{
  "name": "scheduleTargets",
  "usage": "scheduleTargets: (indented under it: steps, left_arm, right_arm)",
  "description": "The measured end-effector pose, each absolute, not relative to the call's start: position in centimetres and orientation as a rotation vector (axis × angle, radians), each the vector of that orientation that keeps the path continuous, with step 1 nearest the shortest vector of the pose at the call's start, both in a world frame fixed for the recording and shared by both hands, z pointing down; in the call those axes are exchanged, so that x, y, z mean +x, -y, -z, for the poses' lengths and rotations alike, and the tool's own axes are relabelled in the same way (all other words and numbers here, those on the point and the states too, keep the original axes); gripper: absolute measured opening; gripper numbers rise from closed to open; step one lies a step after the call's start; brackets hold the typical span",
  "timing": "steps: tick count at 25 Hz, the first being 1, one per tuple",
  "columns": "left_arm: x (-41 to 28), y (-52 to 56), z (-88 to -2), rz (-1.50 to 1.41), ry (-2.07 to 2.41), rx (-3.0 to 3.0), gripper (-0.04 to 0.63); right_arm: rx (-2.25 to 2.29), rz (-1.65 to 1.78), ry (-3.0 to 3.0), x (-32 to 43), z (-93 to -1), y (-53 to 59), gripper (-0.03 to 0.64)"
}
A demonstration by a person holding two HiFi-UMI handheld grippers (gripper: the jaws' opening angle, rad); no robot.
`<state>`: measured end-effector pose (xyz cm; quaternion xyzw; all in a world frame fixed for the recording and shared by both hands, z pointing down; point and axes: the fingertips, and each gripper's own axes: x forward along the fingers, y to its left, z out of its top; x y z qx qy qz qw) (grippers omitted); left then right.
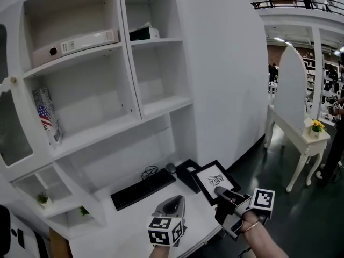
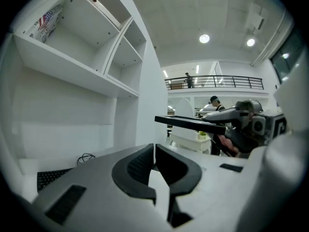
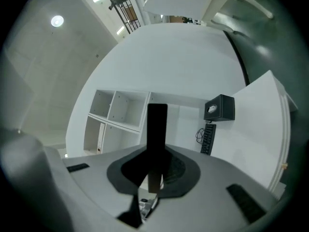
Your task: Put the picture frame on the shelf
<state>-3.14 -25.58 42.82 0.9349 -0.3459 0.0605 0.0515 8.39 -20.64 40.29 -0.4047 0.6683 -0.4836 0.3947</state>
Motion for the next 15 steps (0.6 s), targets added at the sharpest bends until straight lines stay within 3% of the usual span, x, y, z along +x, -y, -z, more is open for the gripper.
scheduleTargets:
  steps: [15]
  left_arm:
    - [0.9, 35.8, -35.4, -0.106, 1.313, 2.825, 0.020]
  right_arm:
    - [-0.807, 1.281, -1.843, 11.7, -30.3, 34.0, 0.037]
